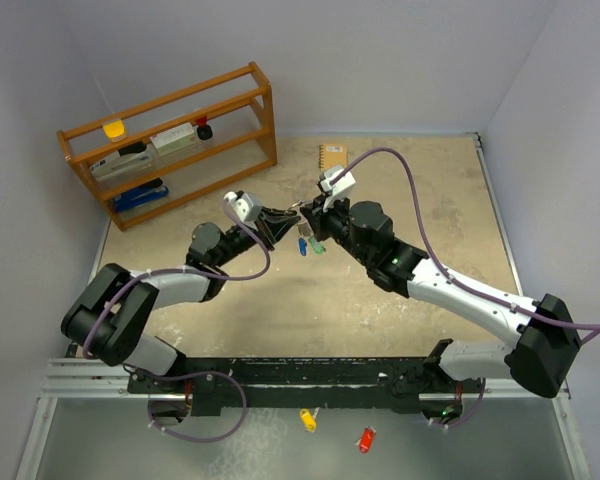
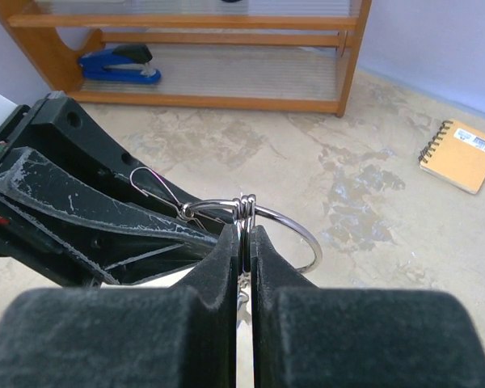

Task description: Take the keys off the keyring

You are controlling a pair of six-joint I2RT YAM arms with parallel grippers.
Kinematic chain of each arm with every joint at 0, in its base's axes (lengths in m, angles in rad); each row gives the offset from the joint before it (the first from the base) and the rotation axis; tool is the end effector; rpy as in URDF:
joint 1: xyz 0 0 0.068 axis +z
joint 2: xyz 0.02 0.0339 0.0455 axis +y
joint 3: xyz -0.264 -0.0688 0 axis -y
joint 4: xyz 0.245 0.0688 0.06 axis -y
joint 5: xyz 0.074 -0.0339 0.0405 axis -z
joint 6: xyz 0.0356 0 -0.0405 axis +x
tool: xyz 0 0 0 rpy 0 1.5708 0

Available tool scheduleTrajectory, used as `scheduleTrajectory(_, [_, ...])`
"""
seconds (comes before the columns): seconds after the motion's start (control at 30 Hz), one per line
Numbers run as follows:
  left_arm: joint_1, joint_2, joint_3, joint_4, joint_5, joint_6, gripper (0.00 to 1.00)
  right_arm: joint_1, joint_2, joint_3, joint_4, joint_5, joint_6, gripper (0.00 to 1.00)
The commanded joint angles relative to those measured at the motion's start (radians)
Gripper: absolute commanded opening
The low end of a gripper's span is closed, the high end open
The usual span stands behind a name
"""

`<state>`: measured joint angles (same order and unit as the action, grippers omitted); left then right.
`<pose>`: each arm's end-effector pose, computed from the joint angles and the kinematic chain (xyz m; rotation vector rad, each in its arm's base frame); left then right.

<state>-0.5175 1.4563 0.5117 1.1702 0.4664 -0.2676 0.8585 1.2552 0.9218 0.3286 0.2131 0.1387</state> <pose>0.2399 -0.1550 0.2361 0.5795 1.3162 -0.9643 0.2005 0.2206 0.3405 -0.4040 1.5573 0.6111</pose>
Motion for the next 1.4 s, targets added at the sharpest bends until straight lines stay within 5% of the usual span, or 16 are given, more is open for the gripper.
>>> scheduleTrajectory(0.0, [0.004, -0.126, 0.087, -0.215, -0.080, 0.092, 0.00, 0.007, -0.046, 0.021, 0.066, 0.025, -0.019, 0.00])
scheduleTrajectory(0.1, [0.001, -0.218, 0.119, -0.374, -0.127, 0.170, 0.00, 0.007, -0.047, 0.009, 0.087, 0.026, -0.040, 0.00])
scheduleTrajectory(0.23, [-0.004, -0.319, 0.144, -0.525, -0.188, 0.249, 0.00, 0.007, -0.052, -0.009, 0.136, 0.042, -0.076, 0.25])
scheduleTrajectory(0.53, [-0.011, -0.412, 0.193, -0.643, -0.209, 0.277, 0.00, 0.007, -0.097, -0.145, 0.236, 0.074, -0.086, 0.55])
scheduleTrajectory(1.37, [-0.045, -0.444, 0.242, -0.608, -0.169, 0.144, 0.00, 0.019, 0.016, -0.305, 0.575, -0.121, -0.071, 0.47])
